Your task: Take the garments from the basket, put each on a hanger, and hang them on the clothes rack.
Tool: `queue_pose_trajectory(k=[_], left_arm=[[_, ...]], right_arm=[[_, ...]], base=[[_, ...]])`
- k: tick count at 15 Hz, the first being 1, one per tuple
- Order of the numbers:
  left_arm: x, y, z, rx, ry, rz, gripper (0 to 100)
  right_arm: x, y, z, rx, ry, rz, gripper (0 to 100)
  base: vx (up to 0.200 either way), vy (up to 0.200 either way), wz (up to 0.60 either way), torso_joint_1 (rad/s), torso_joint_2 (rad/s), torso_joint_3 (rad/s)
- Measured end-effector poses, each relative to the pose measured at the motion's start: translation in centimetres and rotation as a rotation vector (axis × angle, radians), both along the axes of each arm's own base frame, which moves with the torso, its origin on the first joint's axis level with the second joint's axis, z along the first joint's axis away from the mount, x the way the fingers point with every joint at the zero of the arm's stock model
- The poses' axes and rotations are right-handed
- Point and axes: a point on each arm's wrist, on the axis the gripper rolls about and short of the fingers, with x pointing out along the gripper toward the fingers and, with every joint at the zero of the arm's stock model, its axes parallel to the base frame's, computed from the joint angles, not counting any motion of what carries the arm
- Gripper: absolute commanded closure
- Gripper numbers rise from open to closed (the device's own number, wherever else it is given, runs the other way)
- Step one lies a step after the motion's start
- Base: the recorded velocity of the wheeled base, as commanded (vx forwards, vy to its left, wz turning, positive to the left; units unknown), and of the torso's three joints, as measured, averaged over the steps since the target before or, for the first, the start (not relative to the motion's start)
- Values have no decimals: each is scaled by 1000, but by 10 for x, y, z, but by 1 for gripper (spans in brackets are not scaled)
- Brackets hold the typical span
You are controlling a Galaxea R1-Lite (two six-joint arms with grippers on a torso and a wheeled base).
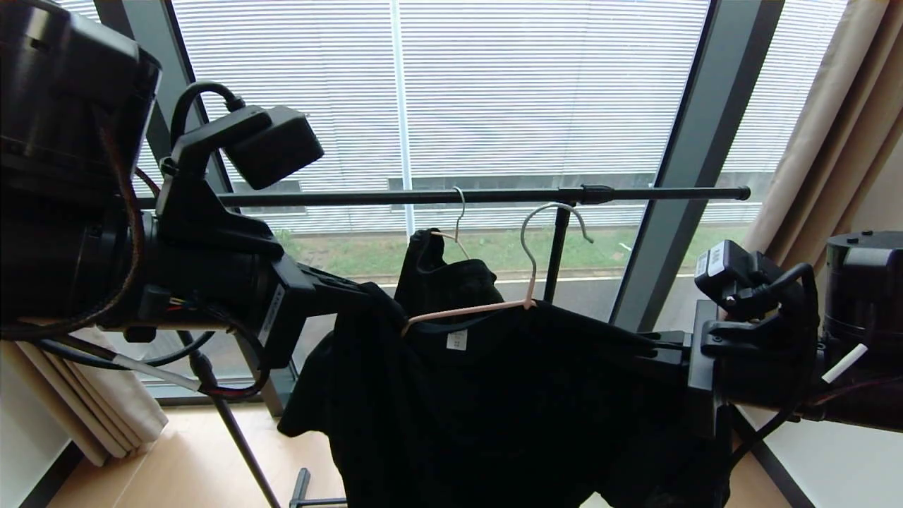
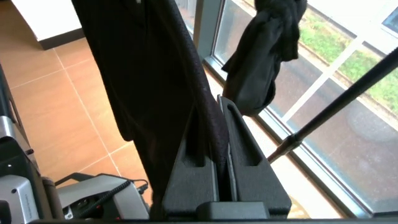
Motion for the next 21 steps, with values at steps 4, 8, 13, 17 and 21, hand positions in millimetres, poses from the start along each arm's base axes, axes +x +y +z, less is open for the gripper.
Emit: queue_pose_trajectory(k=[4,8,13,17,21], left_arm=[[-5,-12,-1,-9,21,-16,100],[-6,-21,6,-35,17,-39,100],[-10,-29,8,-63,39,-53,100],[-8,-32,9,-98,7,-55,100],[-10,-34,6,-102,0,-65,0]], right_arm=[[4,12,-3,5,-20,-13,100],[2,22,-8,19,27,11,100],[2,28,-7,54,29,22,100],[1,28,-8,80,12,23,100],[0,27,-11,79,22,34,100]], base=[[0,0,0,0,0,0],[0,0,0,0,0,0],[0,0,0,0,0,0],[0,0,0,0,0,0],[0,0,0,0,0,0]])
